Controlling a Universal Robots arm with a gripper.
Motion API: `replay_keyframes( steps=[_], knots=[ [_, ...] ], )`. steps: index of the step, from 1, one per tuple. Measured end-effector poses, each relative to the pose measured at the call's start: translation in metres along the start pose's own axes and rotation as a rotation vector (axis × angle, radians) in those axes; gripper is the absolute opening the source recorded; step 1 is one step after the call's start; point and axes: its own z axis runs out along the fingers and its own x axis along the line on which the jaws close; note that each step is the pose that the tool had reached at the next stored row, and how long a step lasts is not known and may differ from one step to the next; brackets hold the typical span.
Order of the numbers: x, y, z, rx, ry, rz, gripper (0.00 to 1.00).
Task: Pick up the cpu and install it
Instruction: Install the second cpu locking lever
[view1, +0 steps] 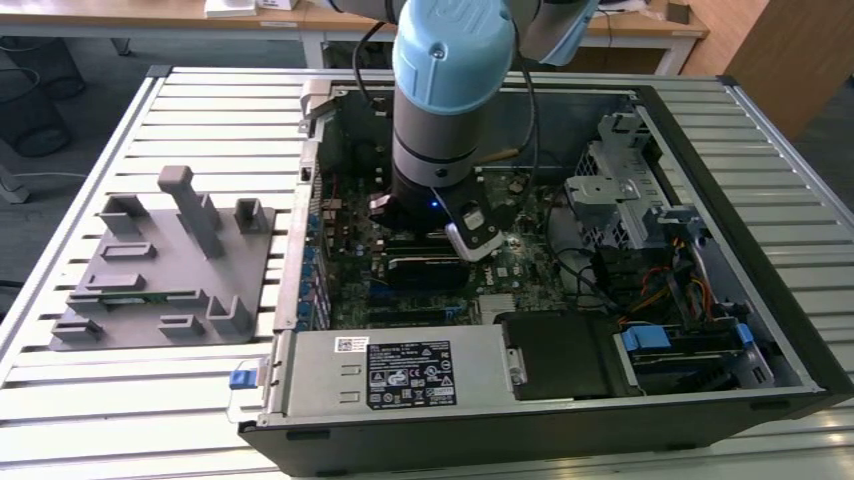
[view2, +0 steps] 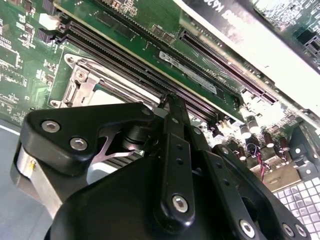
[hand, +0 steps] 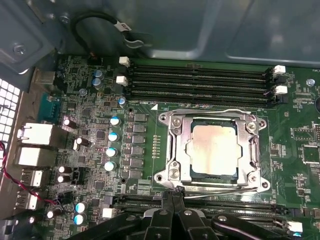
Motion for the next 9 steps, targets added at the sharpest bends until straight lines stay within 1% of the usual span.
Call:
replay_keyframes(
  steps=[6, 9],
  knots=[
    [0.0046, -0.001, 0.0045, -0.0109, -0.0003, 0.0, 0.11],
    [0.0056, -0.0013, 0.0058, -0.0229, -0.0009, -0.001, 0.11]
  ],
)
